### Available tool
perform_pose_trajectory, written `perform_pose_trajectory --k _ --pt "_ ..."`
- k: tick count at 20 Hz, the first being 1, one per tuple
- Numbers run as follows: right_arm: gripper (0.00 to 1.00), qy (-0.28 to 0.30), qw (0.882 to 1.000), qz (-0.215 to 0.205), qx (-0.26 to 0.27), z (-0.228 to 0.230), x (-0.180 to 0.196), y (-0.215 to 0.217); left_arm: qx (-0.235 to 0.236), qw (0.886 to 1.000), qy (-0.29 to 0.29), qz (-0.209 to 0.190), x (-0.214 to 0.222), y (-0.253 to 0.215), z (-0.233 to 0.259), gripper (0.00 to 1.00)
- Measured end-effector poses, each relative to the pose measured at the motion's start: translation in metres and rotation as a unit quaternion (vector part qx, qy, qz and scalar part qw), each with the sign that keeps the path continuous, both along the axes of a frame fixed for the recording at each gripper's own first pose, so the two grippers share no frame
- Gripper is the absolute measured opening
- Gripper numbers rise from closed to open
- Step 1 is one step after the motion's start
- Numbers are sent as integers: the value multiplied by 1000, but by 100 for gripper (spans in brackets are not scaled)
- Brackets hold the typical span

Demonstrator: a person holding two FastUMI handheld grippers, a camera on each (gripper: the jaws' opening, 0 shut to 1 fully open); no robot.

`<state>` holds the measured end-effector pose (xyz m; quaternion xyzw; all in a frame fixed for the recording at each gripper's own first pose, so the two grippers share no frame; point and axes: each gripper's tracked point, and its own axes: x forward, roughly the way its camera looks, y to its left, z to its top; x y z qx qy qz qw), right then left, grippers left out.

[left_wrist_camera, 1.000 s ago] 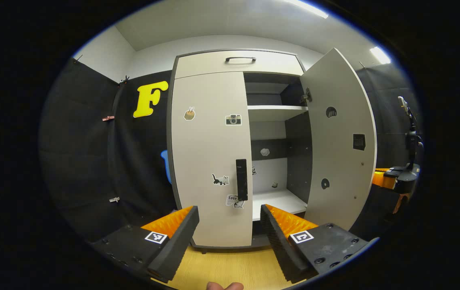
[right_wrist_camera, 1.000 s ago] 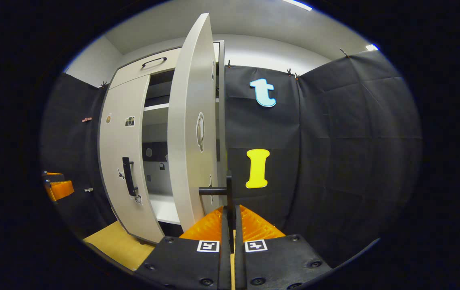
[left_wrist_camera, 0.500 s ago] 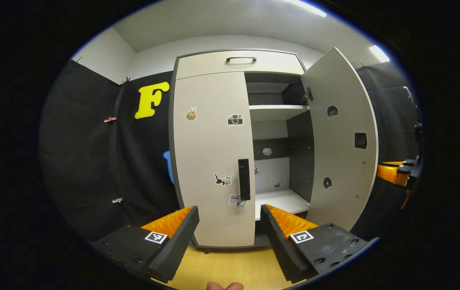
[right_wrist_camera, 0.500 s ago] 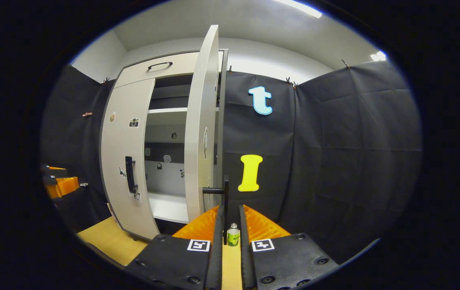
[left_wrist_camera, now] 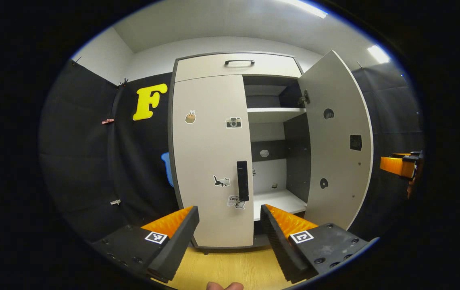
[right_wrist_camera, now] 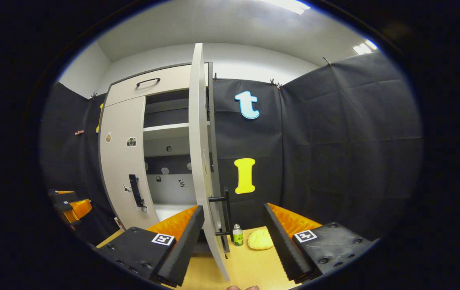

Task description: Open the right door of the double-door shoe cabinet with the right hand, and open the left door with the left hand.

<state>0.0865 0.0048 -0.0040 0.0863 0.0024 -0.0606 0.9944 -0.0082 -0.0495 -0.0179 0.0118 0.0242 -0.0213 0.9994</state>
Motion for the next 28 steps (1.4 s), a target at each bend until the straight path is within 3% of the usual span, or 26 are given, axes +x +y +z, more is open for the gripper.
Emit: perform_pose_trajectory --k 1,6,13,25,28 --pt "94 -2 1000 -1 0 2 -2 3 -1 1000 1 -1 2 -1 0 92" --pt "96 -11 1000 4 -28 13 -17 18 2 1000 -1 -4 15 -5 0 95" --pt "100 -16 1000 13 -21 22 -21 40 9 1000 -10 -15 51 -25 -1 95" --pt "97 -18 999 20 -29 25 -24 41 19 1000 15 1 157 -46 -30 96" --pt "97 -18 999 17 -37 24 -25 34 19 1000 15 10 182 -44 -30 82"
